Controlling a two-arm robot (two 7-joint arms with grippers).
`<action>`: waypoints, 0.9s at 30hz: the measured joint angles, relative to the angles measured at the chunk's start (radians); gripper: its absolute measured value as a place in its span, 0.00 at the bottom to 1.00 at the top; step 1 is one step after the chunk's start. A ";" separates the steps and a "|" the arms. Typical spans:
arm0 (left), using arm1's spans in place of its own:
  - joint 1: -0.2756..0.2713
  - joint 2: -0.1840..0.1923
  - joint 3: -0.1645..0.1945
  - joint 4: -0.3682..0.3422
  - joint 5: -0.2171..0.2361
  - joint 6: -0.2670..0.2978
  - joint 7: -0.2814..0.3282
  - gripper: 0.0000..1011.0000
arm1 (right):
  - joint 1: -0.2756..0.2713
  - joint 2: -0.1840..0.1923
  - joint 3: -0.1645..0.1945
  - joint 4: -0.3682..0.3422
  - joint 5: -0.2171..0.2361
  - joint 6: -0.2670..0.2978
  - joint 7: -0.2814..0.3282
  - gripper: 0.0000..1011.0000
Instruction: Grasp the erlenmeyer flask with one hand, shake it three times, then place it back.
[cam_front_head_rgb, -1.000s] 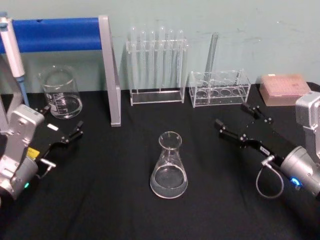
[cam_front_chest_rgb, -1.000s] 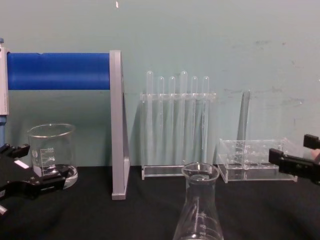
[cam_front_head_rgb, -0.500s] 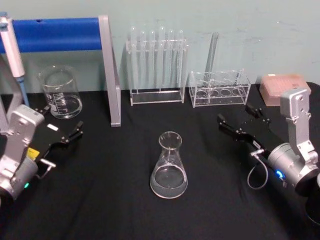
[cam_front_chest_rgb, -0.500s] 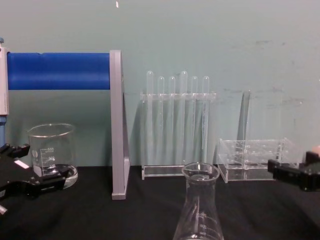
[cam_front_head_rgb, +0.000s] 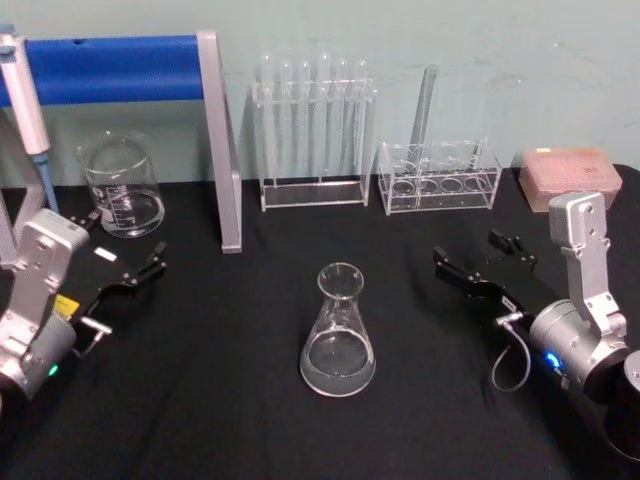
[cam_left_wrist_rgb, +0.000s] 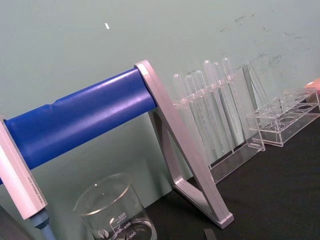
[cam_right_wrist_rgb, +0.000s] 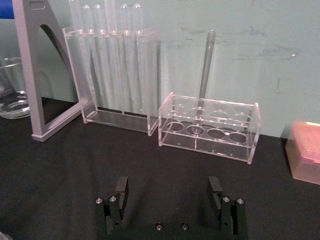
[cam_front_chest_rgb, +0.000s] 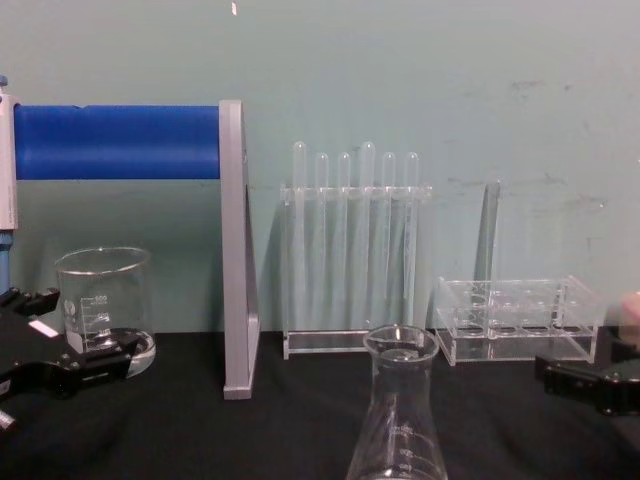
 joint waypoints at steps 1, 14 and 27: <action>0.000 0.000 0.000 0.000 0.000 0.000 0.000 0.99 | -0.001 -0.001 0.001 -0.001 0.000 0.004 0.005 0.99; 0.000 0.000 0.000 0.000 0.000 0.000 0.000 0.99 | 0.000 0.000 0.000 -0.001 0.000 0.002 0.002 0.99; 0.000 0.000 0.000 0.000 0.000 0.000 0.000 0.99 | 0.001 0.000 -0.002 -0.001 -0.001 -0.001 0.000 0.99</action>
